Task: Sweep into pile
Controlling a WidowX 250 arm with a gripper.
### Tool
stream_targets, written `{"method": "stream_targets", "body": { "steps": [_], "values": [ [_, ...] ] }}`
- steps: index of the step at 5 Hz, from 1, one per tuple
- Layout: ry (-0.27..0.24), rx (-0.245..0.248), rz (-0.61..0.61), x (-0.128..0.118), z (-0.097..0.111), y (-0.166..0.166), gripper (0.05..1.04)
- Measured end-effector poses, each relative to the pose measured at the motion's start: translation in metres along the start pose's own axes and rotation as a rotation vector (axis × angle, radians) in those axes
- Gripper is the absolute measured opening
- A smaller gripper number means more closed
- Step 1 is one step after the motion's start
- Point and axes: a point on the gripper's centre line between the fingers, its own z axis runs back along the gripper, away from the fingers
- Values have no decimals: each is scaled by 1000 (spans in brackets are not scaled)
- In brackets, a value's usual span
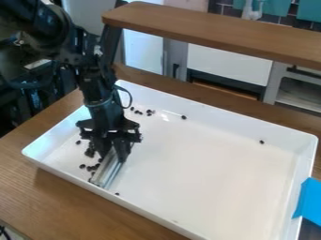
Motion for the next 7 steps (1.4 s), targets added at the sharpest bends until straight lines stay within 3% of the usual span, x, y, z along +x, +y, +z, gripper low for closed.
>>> {"method": "stream_targets", "body": {
  "steps": [2,3,4,5,6,7],
  "values": [
    [-64,99,-9,10,6,54,372],
    [-71,131,-20,15,8,72,372],
    [-28,48,-17,10,9,61,372],
    [5,-93,40,15,18,29,372],
    [-4,-159,52,31,27,-27,372],
    [40,-174,94,29,33,-78,372]
  ]
}}
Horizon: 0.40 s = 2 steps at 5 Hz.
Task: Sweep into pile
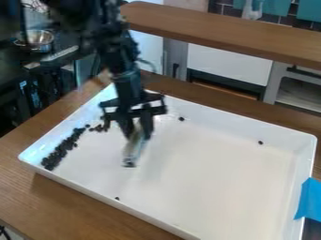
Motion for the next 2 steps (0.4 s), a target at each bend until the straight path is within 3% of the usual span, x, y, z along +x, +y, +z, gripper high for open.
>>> {"method": "stream_targets", "body": {
  "steps": [2],
  "values": [
    [50,-4,1,-34,-13,-89,372]
  ]
}}
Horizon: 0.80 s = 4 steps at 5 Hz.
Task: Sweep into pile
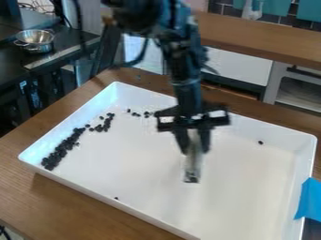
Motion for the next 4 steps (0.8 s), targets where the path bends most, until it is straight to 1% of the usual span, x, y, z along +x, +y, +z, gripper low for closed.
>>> {"method": "stream_targets", "body": {
  "steps": [1,2,4],
  "values": [
    [-18,-7,-32,-15,-11,-26,372],
    [-21,-6,-61,-34,-25,-43,372],
    [-78,-28,-95,-48,-36,-71,372]
  ]
}}
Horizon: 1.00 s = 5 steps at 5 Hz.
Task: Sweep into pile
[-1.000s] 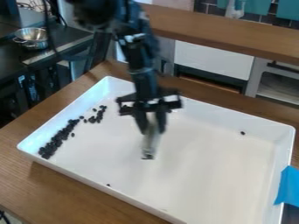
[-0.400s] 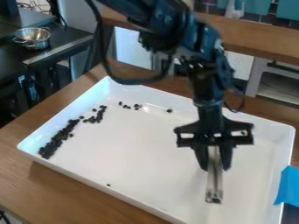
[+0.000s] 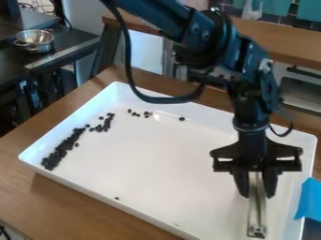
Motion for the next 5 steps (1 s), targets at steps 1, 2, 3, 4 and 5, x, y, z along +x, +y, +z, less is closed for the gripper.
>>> {"method": "stream_targets", "body": {
  "steps": [1,2,3,4,5],
  "values": [
    [-8,21,-4,-5,-17,-4,372],
    [-32,17,-20,-8,-22,-7,372],
    [-37,27,-24,-13,-28,2,372],
    [-38,31,-26,-18,-29,7,372],
    [-46,32,-25,-19,-30,14,372]
  ]
}}
